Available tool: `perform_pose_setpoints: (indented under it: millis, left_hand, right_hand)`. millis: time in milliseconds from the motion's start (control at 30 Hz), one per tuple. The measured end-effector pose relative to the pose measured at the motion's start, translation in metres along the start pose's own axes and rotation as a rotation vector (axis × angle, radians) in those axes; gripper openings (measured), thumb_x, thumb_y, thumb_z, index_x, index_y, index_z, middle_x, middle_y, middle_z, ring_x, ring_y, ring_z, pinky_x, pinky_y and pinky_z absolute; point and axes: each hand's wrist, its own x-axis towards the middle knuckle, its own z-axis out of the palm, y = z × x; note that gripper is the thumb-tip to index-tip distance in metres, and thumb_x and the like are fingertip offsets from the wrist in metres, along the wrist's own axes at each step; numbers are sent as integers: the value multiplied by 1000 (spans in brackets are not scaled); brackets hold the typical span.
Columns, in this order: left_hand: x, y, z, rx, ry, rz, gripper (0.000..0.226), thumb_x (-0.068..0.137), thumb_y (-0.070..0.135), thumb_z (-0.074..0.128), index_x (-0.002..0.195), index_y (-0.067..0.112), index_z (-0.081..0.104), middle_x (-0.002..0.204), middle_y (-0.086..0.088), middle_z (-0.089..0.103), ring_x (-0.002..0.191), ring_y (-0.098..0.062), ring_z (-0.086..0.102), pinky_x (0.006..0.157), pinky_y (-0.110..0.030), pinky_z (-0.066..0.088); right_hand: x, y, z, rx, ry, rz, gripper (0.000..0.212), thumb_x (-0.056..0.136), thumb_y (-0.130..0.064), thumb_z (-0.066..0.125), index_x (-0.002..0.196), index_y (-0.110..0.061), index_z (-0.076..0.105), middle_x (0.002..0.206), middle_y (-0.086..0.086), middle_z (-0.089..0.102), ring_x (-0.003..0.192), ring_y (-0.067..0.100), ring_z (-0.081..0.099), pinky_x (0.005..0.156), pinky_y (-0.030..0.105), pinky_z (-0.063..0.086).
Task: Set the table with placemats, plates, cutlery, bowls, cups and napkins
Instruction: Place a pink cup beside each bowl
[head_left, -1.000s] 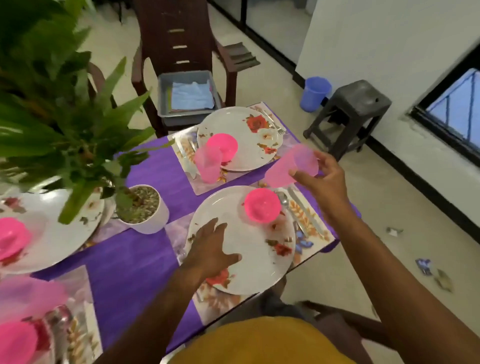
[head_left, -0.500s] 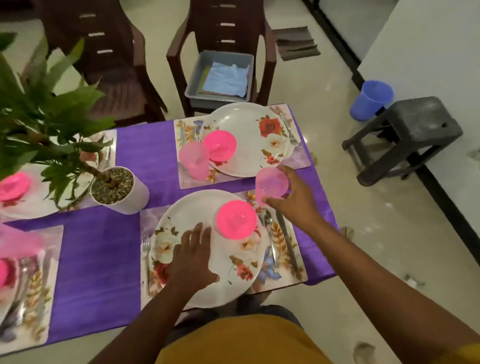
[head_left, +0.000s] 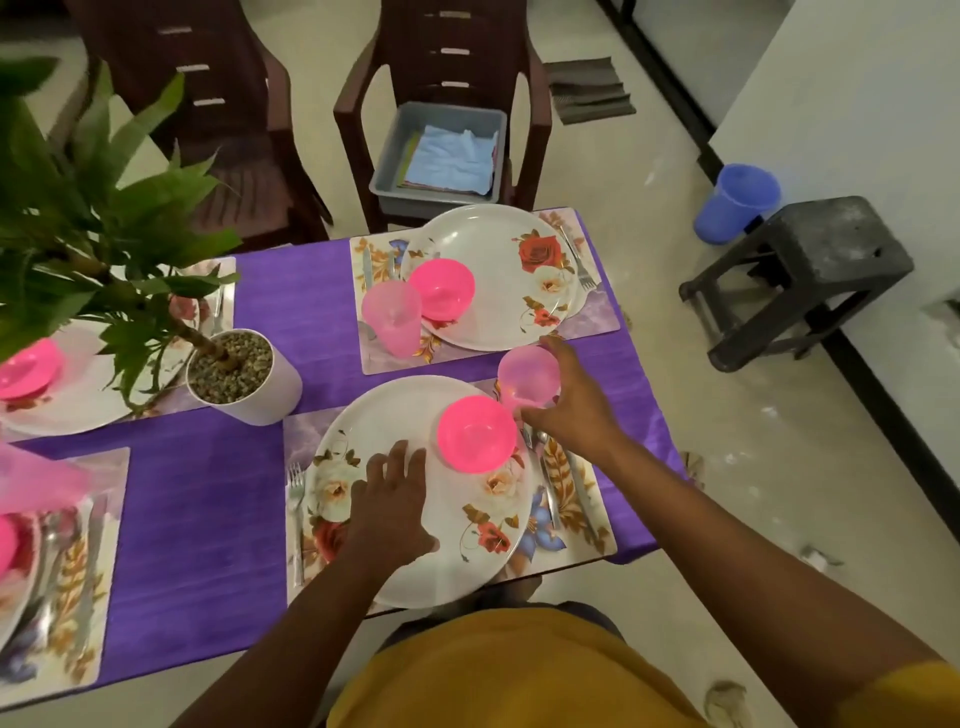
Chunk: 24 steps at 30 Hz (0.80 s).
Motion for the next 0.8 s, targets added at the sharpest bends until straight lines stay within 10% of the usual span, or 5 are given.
perform_pose_setpoints:
  millis: [167, 467, 800]
  left_hand:
    - [2, -22, -17, -250, 131, -3, 95, 77, 41, 86, 155, 19, 39, 158, -8, 45, 143, -33, 43, 116, -50, 41]
    - [-15, 16, -88, -700, 506, 51, 18, 97, 20, 69, 112, 29, 74, 109, 16, 75, 93, -6, 71, 82, -40, 62]
    - [8, 161, -98, -982, 285, 334, 12, 97, 17, 73, 106, 25, 75, 96, 6, 78, 89, -21, 74, 78, -37, 60]
  right_hand:
    - [-8, -7, -11, 45, 43, -3, 114, 68, -32, 96, 158, -38, 25, 159, -5, 40, 142, 25, 44, 104, 46, 50]
    - [-53, 8, -36, 176, 148, 33, 73, 86, -43, 81, 149, -35, 44, 150, -14, 49, 131, 11, 52, 104, 40, 52]
    - [-54, 73, -120, 259, 211, 43, 24, 95, -28, 73, 118, -24, 74, 111, -17, 73, 97, 0, 68, 89, 20, 55]
